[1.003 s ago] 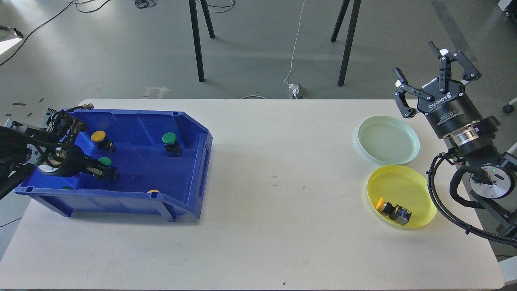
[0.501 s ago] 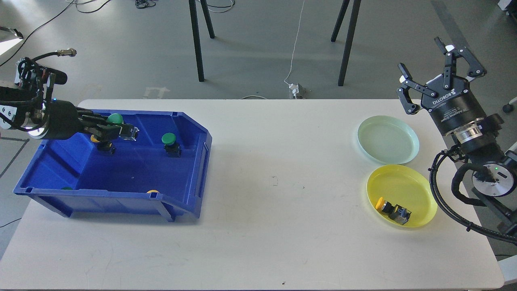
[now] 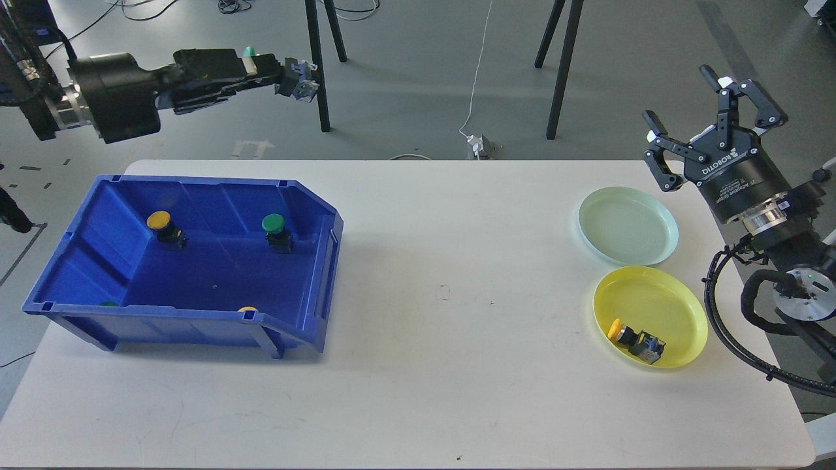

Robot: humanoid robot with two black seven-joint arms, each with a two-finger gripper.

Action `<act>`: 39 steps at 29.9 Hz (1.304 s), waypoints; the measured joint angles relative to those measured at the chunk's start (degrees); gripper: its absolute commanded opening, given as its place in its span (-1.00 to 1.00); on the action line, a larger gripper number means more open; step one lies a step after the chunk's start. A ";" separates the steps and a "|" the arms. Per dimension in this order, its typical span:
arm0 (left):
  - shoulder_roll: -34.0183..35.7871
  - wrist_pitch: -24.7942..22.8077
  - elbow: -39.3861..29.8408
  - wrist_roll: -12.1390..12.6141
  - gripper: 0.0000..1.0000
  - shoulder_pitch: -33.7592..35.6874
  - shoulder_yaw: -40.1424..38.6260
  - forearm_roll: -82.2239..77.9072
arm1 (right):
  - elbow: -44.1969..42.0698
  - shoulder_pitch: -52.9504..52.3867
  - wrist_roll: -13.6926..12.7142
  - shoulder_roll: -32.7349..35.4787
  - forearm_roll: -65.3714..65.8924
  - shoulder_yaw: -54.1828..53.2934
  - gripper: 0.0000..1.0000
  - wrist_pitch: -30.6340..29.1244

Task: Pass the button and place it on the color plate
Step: 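Lift the green button and carry it toward the right gripper, then grasp the green button from the left gripper with the right gripper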

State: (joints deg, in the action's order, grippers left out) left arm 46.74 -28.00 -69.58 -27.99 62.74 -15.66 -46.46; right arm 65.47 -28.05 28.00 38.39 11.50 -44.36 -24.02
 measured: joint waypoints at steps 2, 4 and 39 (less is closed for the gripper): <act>-4.12 0.00 1.10 0.00 -0.44 -0.16 0.01 0.98 | 2.79 1.41 0.00 1.62 1.82 0.00 0.67 1.79; -8.57 0.00 3.51 0.00 -0.44 -0.18 0.07 1.23 | 6.67 3.24 0.00 3.24 2.65 0.00 0.72 2.69; -23.52 0.00 16.86 -0.01 -0.41 -2.43 0.60 -0.13 | -3.40 -12.82 0.00 -21.30 2.94 15.18 0.80 3.19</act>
State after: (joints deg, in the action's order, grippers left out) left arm 23.22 -28.00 -52.72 -28.00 60.31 -15.06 -46.59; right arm 62.06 -40.87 28.00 17.09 14.43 -29.18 -20.83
